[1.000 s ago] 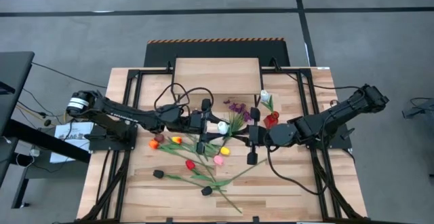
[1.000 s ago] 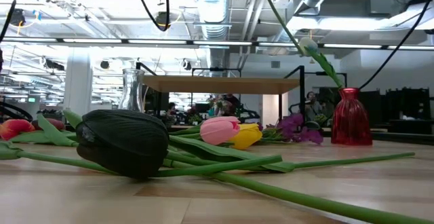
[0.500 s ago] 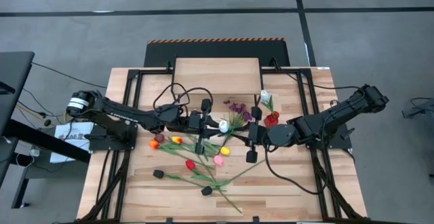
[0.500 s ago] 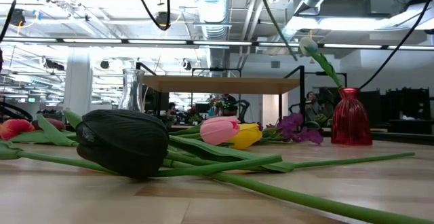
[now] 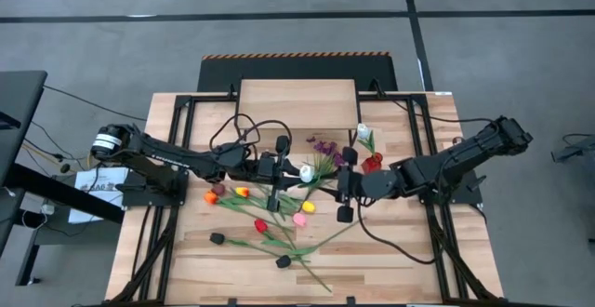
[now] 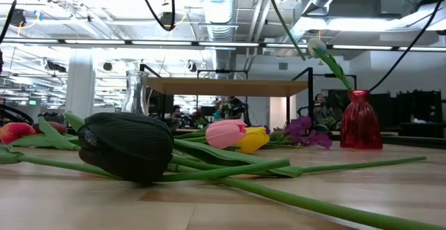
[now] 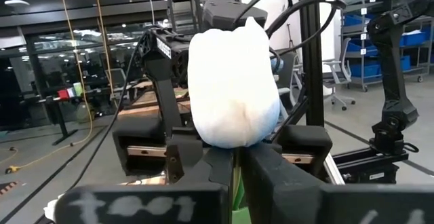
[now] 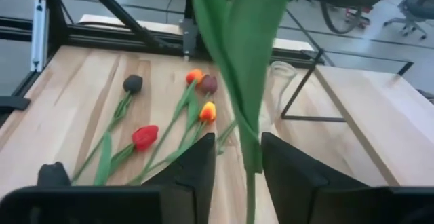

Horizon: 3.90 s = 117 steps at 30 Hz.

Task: Pick and place flowers into a vace then onto a shelf
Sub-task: Put the white flower into the red vase

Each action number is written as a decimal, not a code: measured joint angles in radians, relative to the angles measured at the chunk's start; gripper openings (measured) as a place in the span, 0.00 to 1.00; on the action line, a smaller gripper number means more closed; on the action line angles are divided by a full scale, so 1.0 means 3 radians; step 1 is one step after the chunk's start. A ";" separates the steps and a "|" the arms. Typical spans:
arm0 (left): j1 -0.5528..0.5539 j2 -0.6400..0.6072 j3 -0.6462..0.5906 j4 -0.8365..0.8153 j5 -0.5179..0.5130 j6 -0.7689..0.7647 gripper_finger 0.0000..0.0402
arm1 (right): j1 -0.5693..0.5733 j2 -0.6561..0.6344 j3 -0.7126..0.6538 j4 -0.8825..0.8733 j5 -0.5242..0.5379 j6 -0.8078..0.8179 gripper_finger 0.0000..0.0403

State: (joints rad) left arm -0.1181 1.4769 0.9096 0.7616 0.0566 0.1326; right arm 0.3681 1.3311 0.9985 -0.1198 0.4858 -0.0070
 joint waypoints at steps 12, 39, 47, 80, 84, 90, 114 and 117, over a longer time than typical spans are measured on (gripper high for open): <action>0.0003 -0.0001 0.0000 -0.0017 -0.0013 -0.0211 0.08 | -0.0145 0.0000 0.0000 -0.0004 0.0032 0.0012 0.01; -0.0004 -0.0799 0.0000 -0.1720 -0.0476 0.0187 0.42 | 0.0920 -0.1212 -0.0407 -0.0724 0.2642 0.0789 0.00; -0.0004 -0.0777 -0.0001 -0.1713 -0.0476 0.0146 0.42 | 0.1059 -0.1796 -0.1253 -0.0749 0.3347 0.1575 0.00; -0.0113 -0.0777 -0.0001 -0.1726 -0.0476 0.0102 0.42 | 0.0574 -0.1857 -0.1986 -0.0874 0.2934 0.2123 0.02; -0.0113 -0.0777 -0.0001 -0.1726 -0.0476 0.0096 0.42 | 0.0574 -0.1857 -0.1986 -0.1208 0.2745 0.2315 0.02; -0.0113 -0.0777 -0.0001 -0.1726 -0.0474 0.0078 0.42 | 0.0608 -0.1857 -0.1986 -0.2099 0.2636 0.3285 0.02; -0.0113 -0.0777 -0.0001 -0.1726 -0.0474 0.0079 0.42 | 0.0708 -0.1855 -0.2644 -0.1519 0.2555 0.4095 0.08; -0.0113 -0.0777 -0.0001 -0.1724 -0.0474 0.0079 0.42 | 0.0706 -0.1856 -0.2733 -0.1261 0.2594 0.4001 0.10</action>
State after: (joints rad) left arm -0.1520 1.2438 0.9092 0.2443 -0.0856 0.1562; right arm 0.5800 0.7741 0.1786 -0.4981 1.2640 1.1935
